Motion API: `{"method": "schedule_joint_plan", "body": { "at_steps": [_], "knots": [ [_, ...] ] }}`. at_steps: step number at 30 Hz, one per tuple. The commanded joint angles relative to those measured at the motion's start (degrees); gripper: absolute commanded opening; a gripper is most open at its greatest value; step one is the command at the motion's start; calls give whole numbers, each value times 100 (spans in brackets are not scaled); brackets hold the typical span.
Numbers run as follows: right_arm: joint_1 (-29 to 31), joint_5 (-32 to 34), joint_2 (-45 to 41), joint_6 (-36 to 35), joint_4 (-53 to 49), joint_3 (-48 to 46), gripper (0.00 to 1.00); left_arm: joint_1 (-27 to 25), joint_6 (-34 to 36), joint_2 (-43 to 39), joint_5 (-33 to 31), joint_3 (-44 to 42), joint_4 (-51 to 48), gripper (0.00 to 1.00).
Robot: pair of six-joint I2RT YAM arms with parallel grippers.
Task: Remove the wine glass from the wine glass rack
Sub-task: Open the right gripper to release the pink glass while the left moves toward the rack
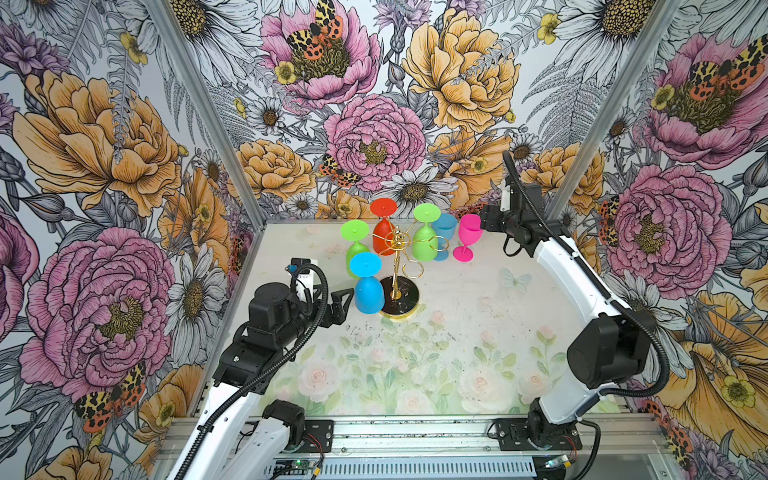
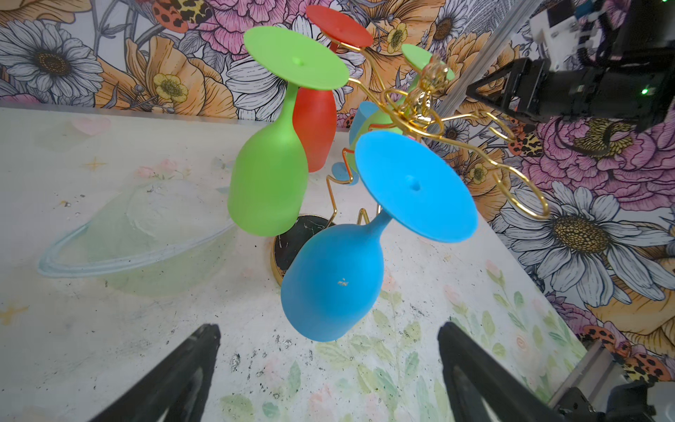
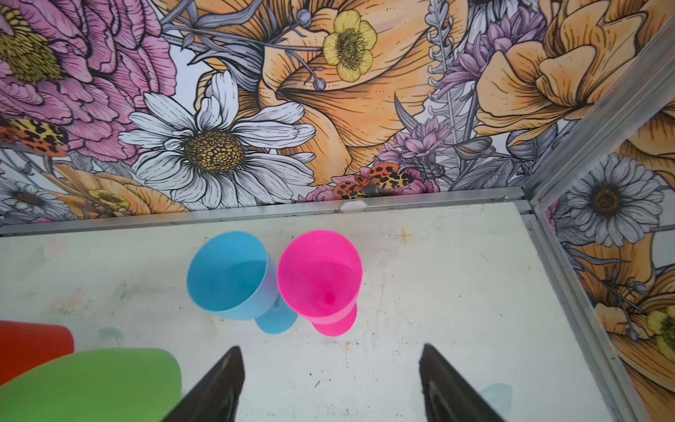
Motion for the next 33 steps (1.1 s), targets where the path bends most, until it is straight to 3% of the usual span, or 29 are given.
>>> {"method": "schedule_joint_plan", "body": {
  "at_steps": [1,8,17,22,28,33],
  "knots": [
    [-29,-700,-385,57,38,-384,74,265,-317,8,773,298,34,94],
    [23,-1349,-1030,-85,64,-1114,71,1034,-1331,610,2212,719,62,87],
    [314,-1465,-1688,-239,195,-2089,70,1216,-2080,1333,3058,1074,218,78],
    [469,-1438,-2044,-253,339,-2475,70,1214,-2288,1564,3212,1158,315,70],
    [536,-1320,-2213,-209,419,-2673,70,1214,-2659,1796,3321,1140,571,51],
    [574,-1323,-2267,-194,438,-2728,70,1214,-2865,1894,3274,1096,578,49]
  ]
}}
